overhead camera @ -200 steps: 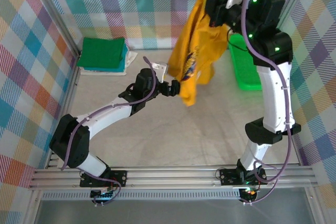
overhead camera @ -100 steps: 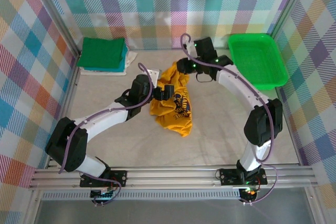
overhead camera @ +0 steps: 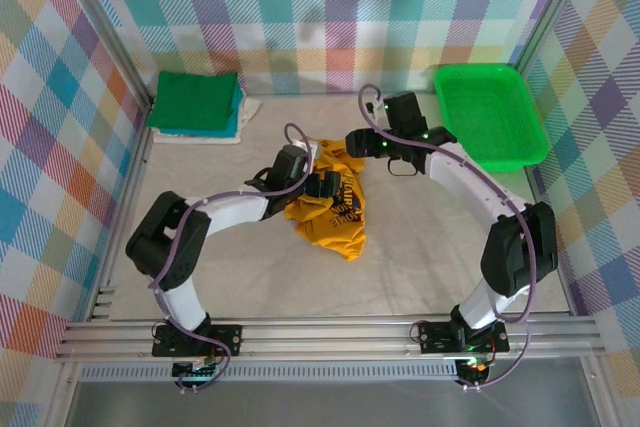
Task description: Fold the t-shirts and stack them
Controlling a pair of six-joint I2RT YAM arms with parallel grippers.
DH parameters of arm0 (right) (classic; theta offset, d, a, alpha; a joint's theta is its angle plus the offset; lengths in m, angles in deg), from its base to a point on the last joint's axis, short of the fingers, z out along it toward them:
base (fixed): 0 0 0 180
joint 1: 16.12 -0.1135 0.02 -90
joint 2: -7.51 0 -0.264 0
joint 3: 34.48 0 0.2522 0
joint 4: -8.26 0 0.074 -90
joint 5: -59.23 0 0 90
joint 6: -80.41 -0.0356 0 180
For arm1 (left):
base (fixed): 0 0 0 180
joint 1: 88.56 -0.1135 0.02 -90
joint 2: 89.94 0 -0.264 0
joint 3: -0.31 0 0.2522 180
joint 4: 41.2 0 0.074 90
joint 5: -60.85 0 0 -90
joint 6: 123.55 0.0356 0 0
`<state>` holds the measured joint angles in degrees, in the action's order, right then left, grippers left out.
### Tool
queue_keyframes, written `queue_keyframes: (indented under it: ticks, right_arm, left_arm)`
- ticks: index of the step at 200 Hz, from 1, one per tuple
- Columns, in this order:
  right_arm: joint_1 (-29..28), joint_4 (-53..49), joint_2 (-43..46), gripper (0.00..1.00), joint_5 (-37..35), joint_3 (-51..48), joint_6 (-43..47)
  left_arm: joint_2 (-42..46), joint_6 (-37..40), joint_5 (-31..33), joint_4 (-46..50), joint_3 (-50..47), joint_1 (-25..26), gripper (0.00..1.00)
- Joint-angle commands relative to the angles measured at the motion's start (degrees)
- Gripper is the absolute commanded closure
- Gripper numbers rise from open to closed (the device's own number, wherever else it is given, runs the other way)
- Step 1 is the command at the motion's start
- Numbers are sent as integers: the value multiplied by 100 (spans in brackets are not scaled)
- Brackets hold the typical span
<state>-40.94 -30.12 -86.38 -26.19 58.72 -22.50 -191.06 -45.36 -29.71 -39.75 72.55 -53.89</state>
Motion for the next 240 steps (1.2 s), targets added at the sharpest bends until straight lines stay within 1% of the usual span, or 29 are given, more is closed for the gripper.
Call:
queue_keyframes:
  ticks: [1,27,57,81,94,111,122,139,150,175,198,217,224,240]
  right_arm:
    - [74,26,-370,28,174,-257,-106]
    - [74,31,-943,30,543,-119,-124]
    - [41,325,-1412,36,957,-69,-206]
    - [-120,269,-1834,42,1160,158,-160]
    - [-241,238,-1984,47,1269,230,-156]
    - [-433,338,-1987,63,1265,114,-125]
    - [-527,491,-1926,68,1289,-68,-147]
    - [-609,508,-1786,86,1411,-251,-206]
    - [-666,553,-1580,89,1478,-414,-184]
    - [-776,562,-927,90,1465,-755,-113]
    - [-764,370,-311,92,885,-893,-264]
    - [-727,290,83,85,907,-871,-262]
    - [-697,166,153,81,820,-818,-309]
    - [-489,-152,148,80,583,-711,-560]
  left_arm:
    - [-81,-162,-190,-271,204,-14,6]
    - [112,-179,-7,-335,56,-14,6]
    - [783,-172,384,-632,-584,-7,6]
    - [1242,-102,557,-470,-888,-7,5]
    - [1438,-93,667,-351,-1002,-7,5]
    - [1699,-124,820,-465,-1271,-5,5]
    - [1775,-152,911,-508,-1402,-5,5]
    - [1776,-138,947,-432,-1411,-5,5]
    - [1803,-122,927,-321,-1340,-5,5]
    - [1874,-17,912,-291,-1293,-7,5]
    - [1936,-32,970,-219,-1277,-5,7]
    - [1769,-41,882,2,-1153,-13,8]
    - [1649,-58,861,171,-1053,-14,10]
    - [1408,-116,805,322,-948,-14,16]
